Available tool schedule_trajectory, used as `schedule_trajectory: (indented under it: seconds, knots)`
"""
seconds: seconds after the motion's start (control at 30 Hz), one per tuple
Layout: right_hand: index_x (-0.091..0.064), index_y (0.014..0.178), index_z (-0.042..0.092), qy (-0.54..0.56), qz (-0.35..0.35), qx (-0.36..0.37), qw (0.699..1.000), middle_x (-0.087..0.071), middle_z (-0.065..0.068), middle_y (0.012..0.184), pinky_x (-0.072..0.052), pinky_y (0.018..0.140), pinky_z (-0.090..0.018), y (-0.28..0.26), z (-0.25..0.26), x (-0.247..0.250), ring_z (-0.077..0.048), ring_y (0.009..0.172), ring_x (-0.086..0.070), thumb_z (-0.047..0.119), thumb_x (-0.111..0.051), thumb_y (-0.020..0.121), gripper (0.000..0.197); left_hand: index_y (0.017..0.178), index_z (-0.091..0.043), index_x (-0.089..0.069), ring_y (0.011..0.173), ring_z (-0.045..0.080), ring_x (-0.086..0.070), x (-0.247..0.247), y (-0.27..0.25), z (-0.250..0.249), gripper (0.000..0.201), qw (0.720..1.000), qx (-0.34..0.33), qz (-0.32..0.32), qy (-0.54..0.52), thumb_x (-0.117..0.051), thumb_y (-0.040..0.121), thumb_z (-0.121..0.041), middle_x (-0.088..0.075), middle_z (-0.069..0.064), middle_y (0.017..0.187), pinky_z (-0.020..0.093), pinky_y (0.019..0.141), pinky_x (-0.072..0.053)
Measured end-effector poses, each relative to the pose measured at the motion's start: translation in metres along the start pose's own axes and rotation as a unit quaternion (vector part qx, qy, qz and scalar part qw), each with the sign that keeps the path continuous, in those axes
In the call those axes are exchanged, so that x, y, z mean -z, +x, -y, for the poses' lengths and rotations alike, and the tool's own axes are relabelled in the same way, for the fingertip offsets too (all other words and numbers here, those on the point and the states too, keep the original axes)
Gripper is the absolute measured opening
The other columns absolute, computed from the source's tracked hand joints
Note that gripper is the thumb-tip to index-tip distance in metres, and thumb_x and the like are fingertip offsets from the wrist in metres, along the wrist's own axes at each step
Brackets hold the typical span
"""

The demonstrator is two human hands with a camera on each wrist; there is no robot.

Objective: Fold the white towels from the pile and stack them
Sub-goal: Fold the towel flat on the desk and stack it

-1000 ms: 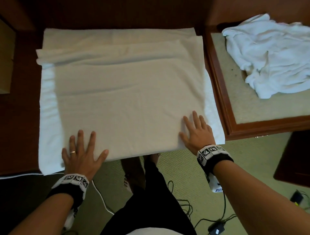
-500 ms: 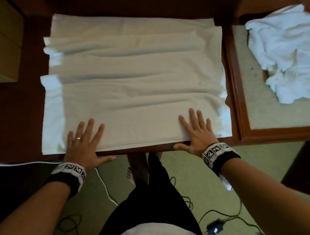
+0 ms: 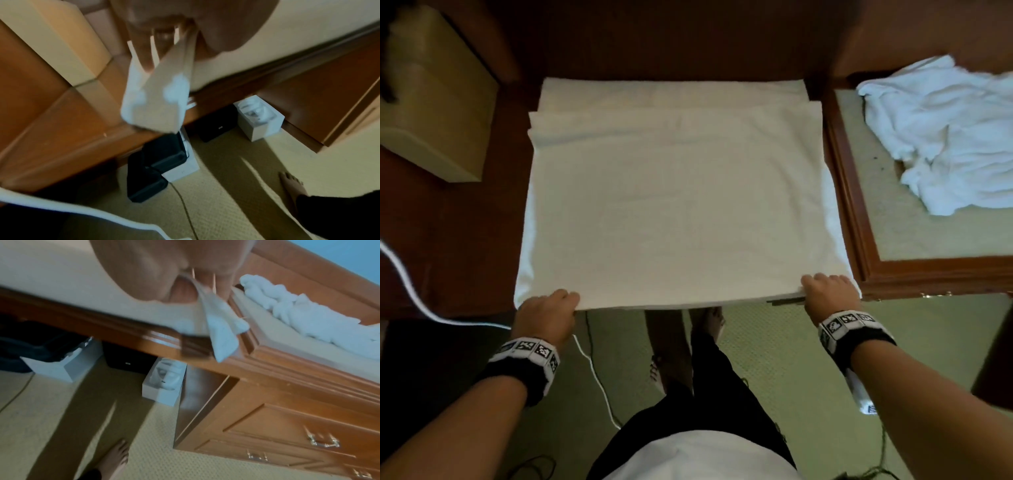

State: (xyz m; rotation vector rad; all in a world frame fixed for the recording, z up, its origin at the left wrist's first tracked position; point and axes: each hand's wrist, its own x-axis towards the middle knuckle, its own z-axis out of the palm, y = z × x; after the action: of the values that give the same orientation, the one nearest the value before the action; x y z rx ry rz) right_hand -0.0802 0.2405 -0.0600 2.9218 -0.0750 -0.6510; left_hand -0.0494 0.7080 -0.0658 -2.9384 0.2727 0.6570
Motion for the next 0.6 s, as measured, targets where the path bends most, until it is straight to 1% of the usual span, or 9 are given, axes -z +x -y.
schedule_trajectory:
  seconds: [0.03, 0.1, 0.17, 0.23, 0.3, 0.37, 0.47, 0.53, 0.6]
  knots:
    - [-0.065, 0.106, 0.014, -0.01, 0.053, -0.016, 0.998, -0.067, -0.011, 0.103, -0.051, 0.083, -0.04, -0.001, 0.001, 0.01, -0.034, 0.099, -0.065, 0.01, -0.049, 0.088, 0.024, 0.1, -0.018, -0.068, 0.09, 0.03, -0.067, 0.009, 0.002, 0.002, 0.017, 0.999, 0.019, 0.043, 0.012, -0.062, 0.086, -0.01, -0.068, 0.006, 0.1, 0.039, 0.08, -0.054]
    - [-0.065, 0.112, 0.016, -0.026, 0.149, -0.028, 0.988, -0.068, -0.008, 0.111, -0.051, 0.08, -0.036, -0.002, 0.002, 0.024, -0.03, 0.101, -0.067, 0.016, -0.05, 0.091, 0.026, 0.097, -0.024, -0.069, 0.094, 0.024, -0.067, 0.023, 0.008, 0.007, 0.018, 0.99, 0.025, 0.138, 0.007, -0.055, 0.092, -0.014, -0.068, 0.002, 0.1, 0.032, 0.08, -0.053]
    - [-0.065, 0.116, 0.013, -0.024, 0.182, -0.031, 0.982, -0.068, -0.011, 0.117, -0.053, 0.086, -0.036, -0.001, 0.0, 0.028, -0.03, 0.104, -0.067, 0.017, -0.051, 0.089, 0.031, 0.083, -0.019, -0.069, 0.09, 0.025, -0.068, 0.03, 0.015, 0.011, 0.02, 0.975, 0.023, 0.218, -0.019, -0.053, 0.09, -0.008, -0.067, 0.005, 0.089, 0.027, 0.075, -0.048]
    - [-0.063, 0.117, 0.012, -0.012, 0.184, -0.047, 0.982, -0.066, -0.012, 0.119, -0.053, 0.087, -0.037, 0.001, -0.002, 0.034, -0.032, 0.105, -0.066, 0.018, -0.051, 0.088, 0.032, 0.07, -0.017, -0.062, 0.085, 0.026, -0.068, 0.034, 0.021, 0.018, 0.025, 0.969, 0.033, 0.242, -0.043, -0.051, 0.088, -0.003, -0.063, 0.005, 0.077, 0.026, 0.068, -0.043]
    - [-0.062, 0.118, 0.012, -0.005, 0.173, -0.062, 0.983, -0.065, -0.012, 0.119, -0.052, 0.086, -0.038, 0.008, -0.004, 0.047, -0.032, 0.106, -0.065, 0.018, -0.048, 0.089, 0.032, 0.07, -0.016, -0.063, 0.083, 0.027, -0.068, 0.043, 0.029, 0.027, 0.028, 0.973, 0.056, 0.213, -0.064, -0.05, 0.089, -0.001, -0.066, 0.006, 0.079, 0.026, 0.068, -0.044]
    - [-0.062, 0.117, 0.013, -0.005, 0.151, -0.079, 0.985, -0.065, -0.011, 0.118, -0.051, 0.084, -0.039, 0.02, -0.006, 0.062, -0.031, 0.105, -0.065, 0.017, -0.047, 0.091, 0.03, 0.074, -0.015, -0.065, 0.084, 0.029, -0.067, 0.057, 0.039, 0.033, 0.028, 0.982, 0.075, 0.155, -0.079, -0.049, 0.092, 0.0, -0.067, 0.008, 0.084, 0.027, 0.069, -0.044]
    - [-0.064, 0.112, 0.013, 0.003, 0.102, -0.091, 0.991, -0.066, -0.011, 0.113, -0.049, 0.076, -0.038, 0.042, -0.01, 0.086, -0.032, 0.1, -0.066, 0.013, -0.046, 0.091, 0.028, 0.075, -0.017, -0.057, 0.079, 0.032, -0.061, 0.081, 0.058, 0.041, 0.026, 0.987, 0.09, 0.091, -0.095, -0.049, 0.095, -0.002, -0.063, 0.01, 0.084, 0.03, 0.068, -0.046]
    - [-0.064, 0.11, 0.012, 0.006, 0.077, -0.084, 0.994, -0.065, -0.013, 0.111, -0.048, 0.075, -0.038, 0.058, -0.013, 0.102, -0.034, 0.099, -0.065, 0.01, -0.047, 0.089, 0.026, 0.082, -0.014, -0.063, 0.076, 0.033, -0.06, 0.094, 0.073, 0.046, 0.022, 0.987, 0.101, 0.064, -0.109, -0.049, 0.095, -0.004, -0.065, 0.017, 0.091, 0.035, 0.068, -0.051]
    - [-0.064, 0.107, 0.011, 0.011, 0.052, -0.075, 0.996, -0.066, -0.015, 0.108, -0.049, 0.075, -0.039, 0.077, -0.015, 0.115, -0.035, 0.096, -0.065, 0.008, -0.048, 0.089, 0.024, 0.093, -0.012, -0.067, 0.078, 0.035, -0.063, 0.104, 0.091, 0.051, 0.019, 0.984, 0.118, 0.042, -0.129, -0.05, 0.096, -0.006, -0.064, 0.021, 0.1, 0.04, 0.072, -0.056]
